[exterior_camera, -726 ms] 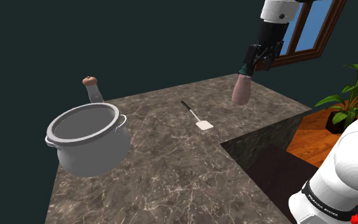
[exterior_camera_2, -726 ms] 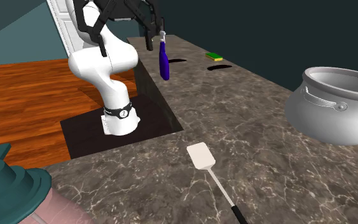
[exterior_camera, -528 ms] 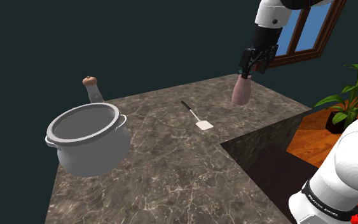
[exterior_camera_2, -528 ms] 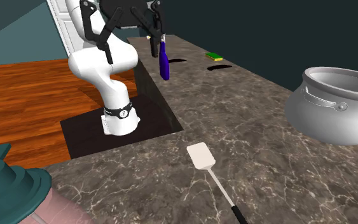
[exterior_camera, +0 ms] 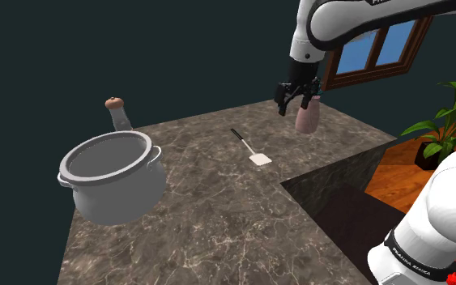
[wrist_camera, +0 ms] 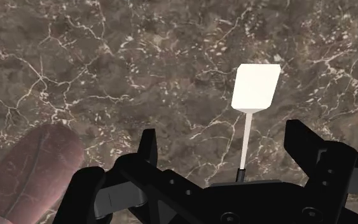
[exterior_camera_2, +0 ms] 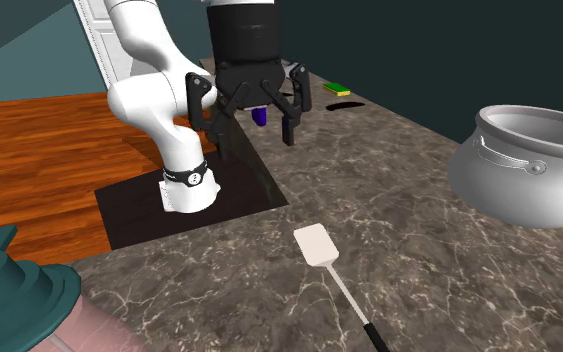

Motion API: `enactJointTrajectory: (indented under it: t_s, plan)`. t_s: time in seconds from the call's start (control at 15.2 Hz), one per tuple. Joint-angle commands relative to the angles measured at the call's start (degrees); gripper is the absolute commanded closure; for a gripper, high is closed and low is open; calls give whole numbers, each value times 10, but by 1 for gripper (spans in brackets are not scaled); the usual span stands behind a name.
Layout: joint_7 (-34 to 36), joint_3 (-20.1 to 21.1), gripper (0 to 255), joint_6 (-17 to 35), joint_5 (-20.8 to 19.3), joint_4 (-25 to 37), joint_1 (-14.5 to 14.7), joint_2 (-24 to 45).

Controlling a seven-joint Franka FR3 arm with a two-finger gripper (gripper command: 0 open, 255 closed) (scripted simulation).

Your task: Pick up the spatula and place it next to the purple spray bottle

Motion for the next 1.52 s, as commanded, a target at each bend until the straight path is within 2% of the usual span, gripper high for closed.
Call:
enactJointTrajectory:
  t_s: [0.0,0.46,0.92,1.45]
  plan:
    - [13,6,0,33,3,14,2,47]
    - [56,23,0,123,4,66,6,194]
    - [99,32,0,183,-5,157,11,349]
    - [102,31,0,237,-8,144,12,390]
